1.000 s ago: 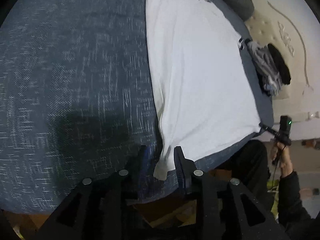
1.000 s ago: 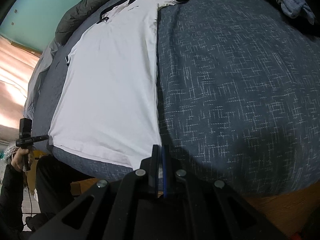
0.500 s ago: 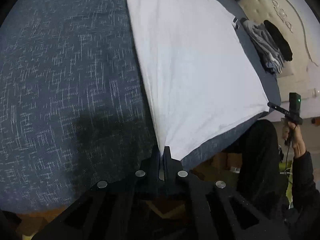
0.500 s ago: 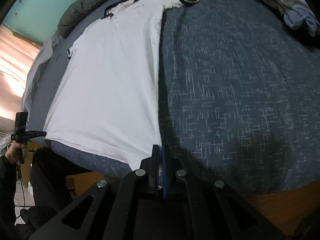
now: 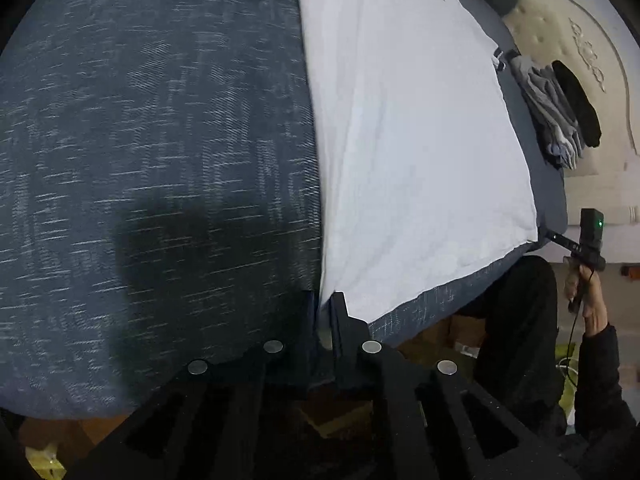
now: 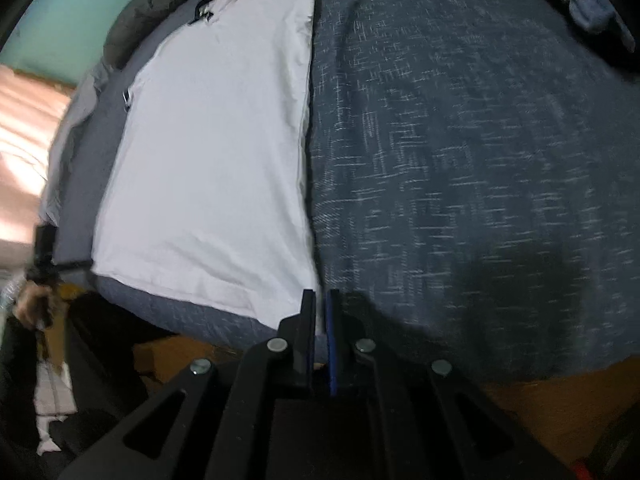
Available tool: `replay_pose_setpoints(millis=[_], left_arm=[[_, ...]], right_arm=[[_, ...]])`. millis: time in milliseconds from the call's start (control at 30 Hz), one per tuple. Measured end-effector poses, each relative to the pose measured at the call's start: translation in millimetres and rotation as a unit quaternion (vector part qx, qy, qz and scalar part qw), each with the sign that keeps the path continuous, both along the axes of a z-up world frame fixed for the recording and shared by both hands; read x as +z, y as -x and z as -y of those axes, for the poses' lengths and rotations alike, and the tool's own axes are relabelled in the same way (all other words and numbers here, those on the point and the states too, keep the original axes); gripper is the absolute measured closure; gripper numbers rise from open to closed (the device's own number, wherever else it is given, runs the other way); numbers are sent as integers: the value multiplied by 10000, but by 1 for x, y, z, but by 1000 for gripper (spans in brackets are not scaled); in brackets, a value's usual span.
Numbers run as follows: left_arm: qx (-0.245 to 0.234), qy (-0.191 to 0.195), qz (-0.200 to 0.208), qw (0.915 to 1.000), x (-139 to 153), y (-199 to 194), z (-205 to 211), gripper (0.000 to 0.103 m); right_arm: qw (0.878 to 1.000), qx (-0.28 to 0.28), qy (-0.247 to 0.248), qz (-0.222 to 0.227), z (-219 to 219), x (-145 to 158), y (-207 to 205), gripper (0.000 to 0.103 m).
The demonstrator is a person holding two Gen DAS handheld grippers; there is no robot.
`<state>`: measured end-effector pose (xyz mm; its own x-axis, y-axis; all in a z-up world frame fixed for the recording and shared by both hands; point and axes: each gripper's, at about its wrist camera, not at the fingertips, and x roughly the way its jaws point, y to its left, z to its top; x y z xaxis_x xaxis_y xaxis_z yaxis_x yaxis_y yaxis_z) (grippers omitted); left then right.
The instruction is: Fold clothes
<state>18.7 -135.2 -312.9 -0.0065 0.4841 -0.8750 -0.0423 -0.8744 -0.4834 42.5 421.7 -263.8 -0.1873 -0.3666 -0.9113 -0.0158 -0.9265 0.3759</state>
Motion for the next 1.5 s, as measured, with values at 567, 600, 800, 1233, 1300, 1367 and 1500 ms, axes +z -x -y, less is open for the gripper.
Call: replay_pose_setpoints(millis=[567,600,800,1233,1300,1367,1500], left_arm=[[746,-117,-1028,9918,14,152,21,80],[780,-99,-1067,9912,13,161,22,80],[1049,-88,-1094,9884,-5,207,29,77],[1103,-126,-1247,9860,-29,226,-3,85],[1056,-36,-1264,9863,-28,226,-4,98],[1047,-4,-1281,9862,-27,226,-4,99],[1099,14,-1285,9856,-26,229,-4,100]], right_arm=[[9941,-285,454,-944,8,25,149,74],[9937,-356,467,-952,4,23,158,74],[9915,-718,544,-936,-8,2,215,74],[9934,-695,516,-752,-2,-33,257,95],[9933,-716,462,-786,-4,-34,255,99],[9925,-754,458,-842,-9,-32,252,100],[9917,-827,486,-854,-17,-30,248,101]])
